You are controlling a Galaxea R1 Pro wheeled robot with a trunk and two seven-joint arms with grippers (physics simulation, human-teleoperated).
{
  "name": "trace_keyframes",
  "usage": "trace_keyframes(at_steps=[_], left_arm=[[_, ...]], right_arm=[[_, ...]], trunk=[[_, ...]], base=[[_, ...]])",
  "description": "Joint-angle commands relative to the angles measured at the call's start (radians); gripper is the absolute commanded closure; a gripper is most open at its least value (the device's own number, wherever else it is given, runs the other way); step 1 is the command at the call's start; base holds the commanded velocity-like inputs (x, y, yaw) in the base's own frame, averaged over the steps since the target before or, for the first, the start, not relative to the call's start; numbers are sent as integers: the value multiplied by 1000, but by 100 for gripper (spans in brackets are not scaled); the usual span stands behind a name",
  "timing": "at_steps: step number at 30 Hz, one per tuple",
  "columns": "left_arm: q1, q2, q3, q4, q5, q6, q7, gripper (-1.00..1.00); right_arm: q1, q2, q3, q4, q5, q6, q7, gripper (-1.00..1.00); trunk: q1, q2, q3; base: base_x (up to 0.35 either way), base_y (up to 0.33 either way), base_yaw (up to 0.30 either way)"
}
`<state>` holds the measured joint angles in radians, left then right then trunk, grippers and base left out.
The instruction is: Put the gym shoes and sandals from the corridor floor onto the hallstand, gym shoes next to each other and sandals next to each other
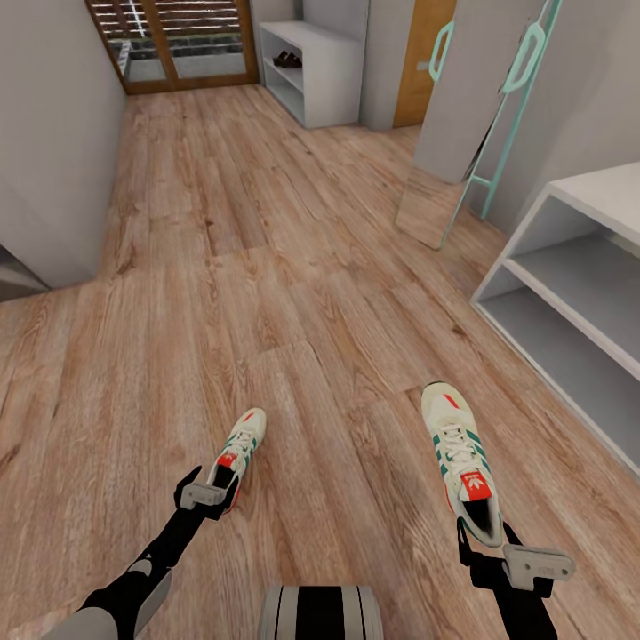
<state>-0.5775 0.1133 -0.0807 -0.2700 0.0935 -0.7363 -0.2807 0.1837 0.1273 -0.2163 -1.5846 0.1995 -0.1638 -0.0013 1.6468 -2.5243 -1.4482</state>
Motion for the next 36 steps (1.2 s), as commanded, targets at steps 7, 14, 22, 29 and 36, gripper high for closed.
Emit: trace_keyframes(at_steps=[7,14,22,29,36], left_arm=[[0,-8,-2,-1,0,1,0,-100],[0,-10,-2,-1,0,1,0,-100],[0,-10,-1,-2,0,2,0,-100],[0,-7,2,-2,0,2,0,-100],[0,-3,4,-2,0,2,0,-100]], right_arm=[[0,0,0,0,0,0,0,100],[0,0,0,0,0,0,0,100],[0,0,0,0,0,0,0,100],[0,0,0,0,0,0,0,100],[0,0,0,0,0,0,0,100]], trunk=[[0,0,-1],[0,0,-1],[0,0,-4],[0,0,-13],[0,0,-24]], base=[[0,0,0],[0,0,0],[0,0,0],[0,0,0],[0,0,0]])
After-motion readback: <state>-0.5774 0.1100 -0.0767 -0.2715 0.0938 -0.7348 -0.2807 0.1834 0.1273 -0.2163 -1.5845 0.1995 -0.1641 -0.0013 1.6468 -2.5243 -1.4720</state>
